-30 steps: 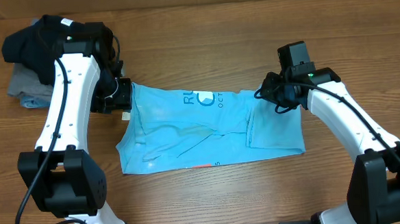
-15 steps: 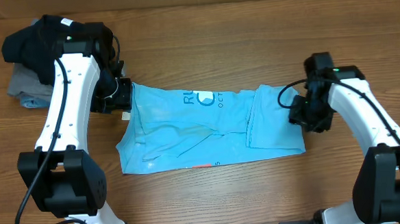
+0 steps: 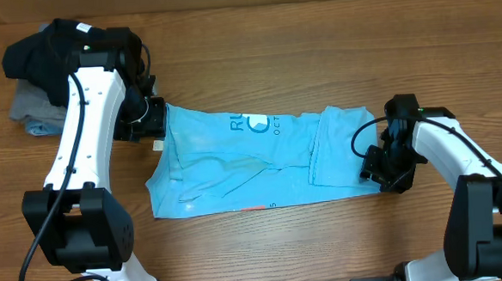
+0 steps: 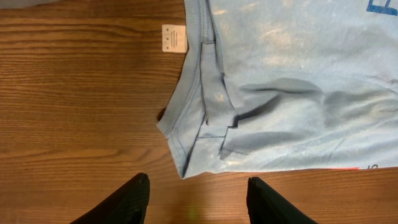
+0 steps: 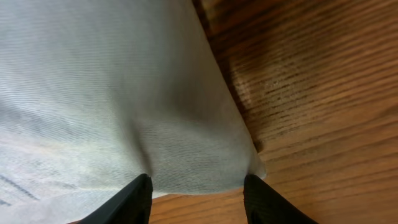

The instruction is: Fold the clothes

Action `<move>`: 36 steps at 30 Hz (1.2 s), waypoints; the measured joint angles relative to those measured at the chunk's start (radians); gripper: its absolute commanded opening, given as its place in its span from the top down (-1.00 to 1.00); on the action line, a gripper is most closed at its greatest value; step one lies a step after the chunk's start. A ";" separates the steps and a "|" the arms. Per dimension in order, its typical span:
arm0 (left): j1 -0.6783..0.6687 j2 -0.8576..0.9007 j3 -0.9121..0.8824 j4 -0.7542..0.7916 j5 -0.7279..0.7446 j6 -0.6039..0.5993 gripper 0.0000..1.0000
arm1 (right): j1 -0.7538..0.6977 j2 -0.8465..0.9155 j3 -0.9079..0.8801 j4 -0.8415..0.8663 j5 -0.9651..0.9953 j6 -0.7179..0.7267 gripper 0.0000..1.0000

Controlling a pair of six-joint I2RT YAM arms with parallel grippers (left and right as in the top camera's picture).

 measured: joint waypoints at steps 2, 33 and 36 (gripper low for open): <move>0.000 0.000 0.000 0.000 0.000 0.000 -0.06 | 0.000 0.000 -0.002 0.003 0.000 0.002 0.26; 0.000 0.000 0.000 0.006 0.000 0.003 -0.08 | -0.032 -0.052 0.029 -0.069 0.063 0.035 0.92; 0.000 0.000 0.000 0.006 0.000 0.003 -0.09 | -0.043 -0.093 0.053 -0.078 0.105 0.032 0.92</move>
